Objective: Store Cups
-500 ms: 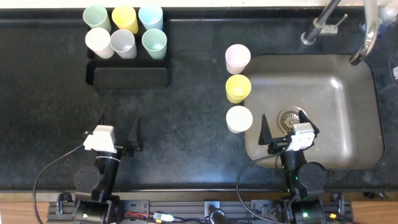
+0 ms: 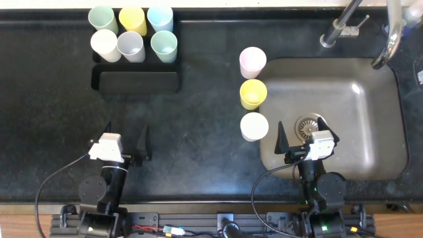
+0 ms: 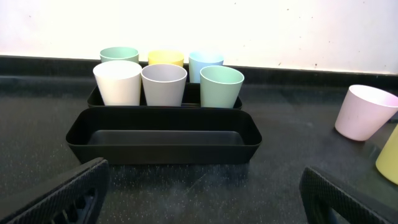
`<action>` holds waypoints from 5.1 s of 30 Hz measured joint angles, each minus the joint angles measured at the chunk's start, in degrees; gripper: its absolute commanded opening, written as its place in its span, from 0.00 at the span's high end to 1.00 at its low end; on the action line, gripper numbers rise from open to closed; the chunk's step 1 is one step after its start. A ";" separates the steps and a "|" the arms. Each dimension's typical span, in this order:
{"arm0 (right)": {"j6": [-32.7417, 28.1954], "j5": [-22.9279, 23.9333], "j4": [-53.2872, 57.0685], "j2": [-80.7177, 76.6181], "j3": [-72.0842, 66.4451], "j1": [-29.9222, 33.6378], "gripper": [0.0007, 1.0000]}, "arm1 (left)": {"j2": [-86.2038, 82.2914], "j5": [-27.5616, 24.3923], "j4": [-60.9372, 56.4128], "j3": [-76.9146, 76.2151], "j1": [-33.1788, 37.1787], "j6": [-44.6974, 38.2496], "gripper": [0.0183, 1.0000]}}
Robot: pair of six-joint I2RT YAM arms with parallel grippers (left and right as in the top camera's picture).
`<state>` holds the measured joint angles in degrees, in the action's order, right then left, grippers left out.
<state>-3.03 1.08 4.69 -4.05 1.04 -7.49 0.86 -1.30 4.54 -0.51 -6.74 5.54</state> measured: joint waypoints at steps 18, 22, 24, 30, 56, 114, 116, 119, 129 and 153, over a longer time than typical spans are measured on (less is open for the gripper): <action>0.00 0.00 0.02 0.00 0.00 0.00 0.00 | 0.00 0.00 0.00 0.00 0.00 0.00 0.00; 0.02 0.02 -0.02 0.00 0.00 0.00 0.00 | 0.00 0.02 0.00 0.00 0.00 0.00 0.00; 0.02 0.00 0.02 0.00 0.00 0.00 0.00 | 0.00 0.70 0.02 0.00 0.00 0.00 0.00; 0.04 0.00 0.00 0.00 0.00 0.00 0.00 | 0.00 2.89 0.04 0.00 0.00 -0.02 0.00; 0.04 0.00 0.00 0.00 0.00 0.00 0.00 | 1.25 0.37 -0.87 0.00 1.25 0.26 0.00; 0.02 0.02 0.02 0.20 0.00 0.00 0.00 | 137.83 9.73 61.81 -135.03 -31.28 37.24 0.48; 0.02 0.02 0.04 0.20 0.00 0.02 0.00 | 138.81 9.64 60.98 -135.12 -31.06 37.35 0.65; 0.02 0.02 0.04 0.20 0.00 0.00 0.00 | 139.58 9.66 59.76 -135.12 -30.99 35.87 0.93; 0.00 0.02 0.02 0.20 0.00 0.00 0.00 | 138.44 10.21 58.99 -135.64 -31.01 30.21 0.98; 0.04 0.35 0.07 0.20 0.00 0.00 0.00 | 81.94 15.21 55.25 -83.47 9.94 50.21 0.98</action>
<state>-2.98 1.43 4.75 -3.86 1.04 -7.49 82.81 13.91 59.79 -83.99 3.20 55.75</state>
